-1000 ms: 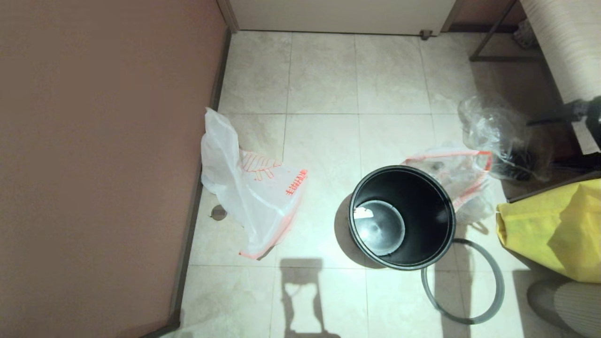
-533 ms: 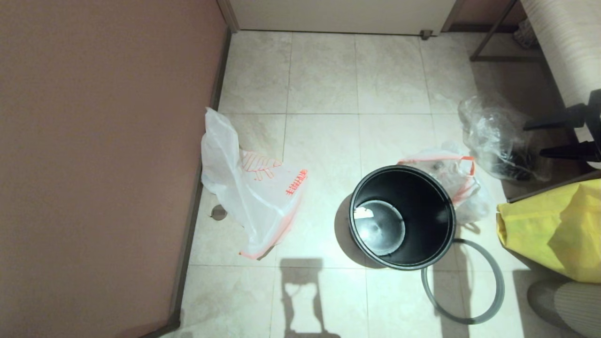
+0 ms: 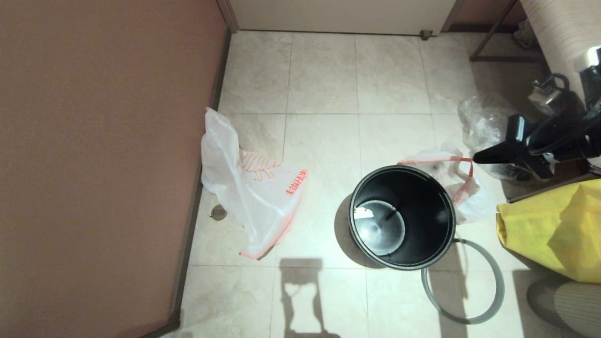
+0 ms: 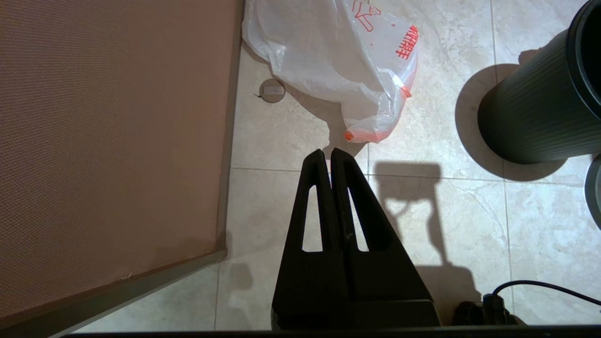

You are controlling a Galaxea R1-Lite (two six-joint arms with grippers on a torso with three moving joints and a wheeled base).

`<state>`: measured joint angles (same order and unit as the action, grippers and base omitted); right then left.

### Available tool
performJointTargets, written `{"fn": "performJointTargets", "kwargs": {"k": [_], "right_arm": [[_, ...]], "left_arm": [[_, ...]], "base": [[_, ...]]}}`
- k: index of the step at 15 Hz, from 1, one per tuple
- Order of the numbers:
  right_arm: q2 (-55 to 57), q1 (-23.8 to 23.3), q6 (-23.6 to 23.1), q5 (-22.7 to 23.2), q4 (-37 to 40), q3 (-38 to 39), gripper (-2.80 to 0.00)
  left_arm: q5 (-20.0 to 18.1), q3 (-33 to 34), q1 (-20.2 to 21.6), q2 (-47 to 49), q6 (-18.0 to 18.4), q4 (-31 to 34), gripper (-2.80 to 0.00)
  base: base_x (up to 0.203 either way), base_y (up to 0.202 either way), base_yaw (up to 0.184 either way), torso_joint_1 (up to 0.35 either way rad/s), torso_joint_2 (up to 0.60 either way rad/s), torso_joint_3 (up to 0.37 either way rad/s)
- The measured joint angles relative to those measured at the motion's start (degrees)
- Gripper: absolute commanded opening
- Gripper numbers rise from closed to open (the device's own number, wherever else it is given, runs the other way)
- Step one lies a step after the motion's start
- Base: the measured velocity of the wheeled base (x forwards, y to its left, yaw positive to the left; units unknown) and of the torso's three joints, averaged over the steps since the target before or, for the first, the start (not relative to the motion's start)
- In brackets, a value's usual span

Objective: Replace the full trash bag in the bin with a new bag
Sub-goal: Pick up a new trash bag

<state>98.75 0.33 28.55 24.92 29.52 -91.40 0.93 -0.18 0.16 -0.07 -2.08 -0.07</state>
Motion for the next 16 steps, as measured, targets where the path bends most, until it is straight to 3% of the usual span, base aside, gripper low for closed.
{"fn": "performJointTargets", "kwargs": {"k": [6, 10, 13, 16], "right_arm": [[10.81, 0.46, -0.05, -0.53, -0.11, -2.61, -2.80], [19.82, -0.36, 0.84, -8.90, -4.79, -6.49, -2.80], [24.67, -3.69, 6.86, -14.28, -12.77, -10.93, -2.80], [25.88, -4.95, 7.27, -17.21, -8.67, -11.68, -2.80]], "left_arm": [[0.04, 0.00, 0.00, 0.00, 0.00, 0.00, -2.80], [0.01, 0.00, 0.00, 0.00, -0.01, 0.00, -2.80], [0.02, 0.02, 0.00, 0.00, 0.01, 0.01, -2.80], [0.01, 0.05, 0.00, 0.00, -0.01, 0.02, -2.80]], "base": [[0.000, 0.000, 0.000, 0.000, 0.00, 0.000], [0.000, 0.000, 0.000, 0.000, 0.00, 0.000], [0.000, 0.000, 0.000, 0.000, 0.00, 0.000], [0.000, 0.000, 0.000, 0.000, 0.00, 0.000]]}}
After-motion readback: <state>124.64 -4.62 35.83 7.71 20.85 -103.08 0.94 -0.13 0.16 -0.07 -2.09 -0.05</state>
